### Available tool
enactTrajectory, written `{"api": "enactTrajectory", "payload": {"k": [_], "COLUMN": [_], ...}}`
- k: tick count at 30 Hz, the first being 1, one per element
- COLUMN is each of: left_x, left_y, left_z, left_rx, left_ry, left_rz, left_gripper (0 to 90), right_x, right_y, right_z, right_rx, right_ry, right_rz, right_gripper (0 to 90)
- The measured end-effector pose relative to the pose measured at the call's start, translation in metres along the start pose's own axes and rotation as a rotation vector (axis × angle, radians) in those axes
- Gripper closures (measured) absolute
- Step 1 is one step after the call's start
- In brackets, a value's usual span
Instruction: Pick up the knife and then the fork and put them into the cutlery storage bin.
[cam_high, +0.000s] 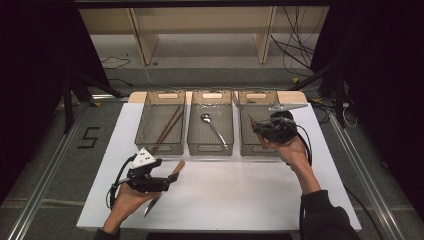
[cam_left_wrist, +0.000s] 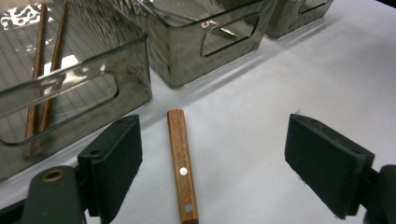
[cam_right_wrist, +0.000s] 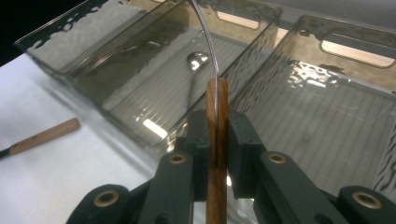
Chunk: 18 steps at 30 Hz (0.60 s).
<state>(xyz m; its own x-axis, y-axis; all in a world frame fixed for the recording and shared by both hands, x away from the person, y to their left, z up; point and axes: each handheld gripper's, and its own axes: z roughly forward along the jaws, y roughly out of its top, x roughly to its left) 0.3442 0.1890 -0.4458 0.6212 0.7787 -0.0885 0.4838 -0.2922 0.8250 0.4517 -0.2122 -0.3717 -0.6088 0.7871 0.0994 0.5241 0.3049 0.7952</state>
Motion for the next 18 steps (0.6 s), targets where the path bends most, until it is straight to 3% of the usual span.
{"api": "enactTrajectory", "payload": {"k": [10,18], "left_x": [0.0,0.0], "left_y": [-0.015,-0.021], "left_z": [0.0,0.002], "left_rx": [-0.006,-0.001], "left_ry": [0.015,0.015], "left_rz": [-0.016,-0.019], "left_gripper": [18.8,18.0], "right_x": [-0.018,-0.036], "right_y": [0.018,0.026], "right_z": [0.018,0.03], "right_rx": [0.026,0.063], "right_ry": [-0.033,-0.107], "right_rz": [0.069,0.134], "right_gripper": [81.0,80.9]}}
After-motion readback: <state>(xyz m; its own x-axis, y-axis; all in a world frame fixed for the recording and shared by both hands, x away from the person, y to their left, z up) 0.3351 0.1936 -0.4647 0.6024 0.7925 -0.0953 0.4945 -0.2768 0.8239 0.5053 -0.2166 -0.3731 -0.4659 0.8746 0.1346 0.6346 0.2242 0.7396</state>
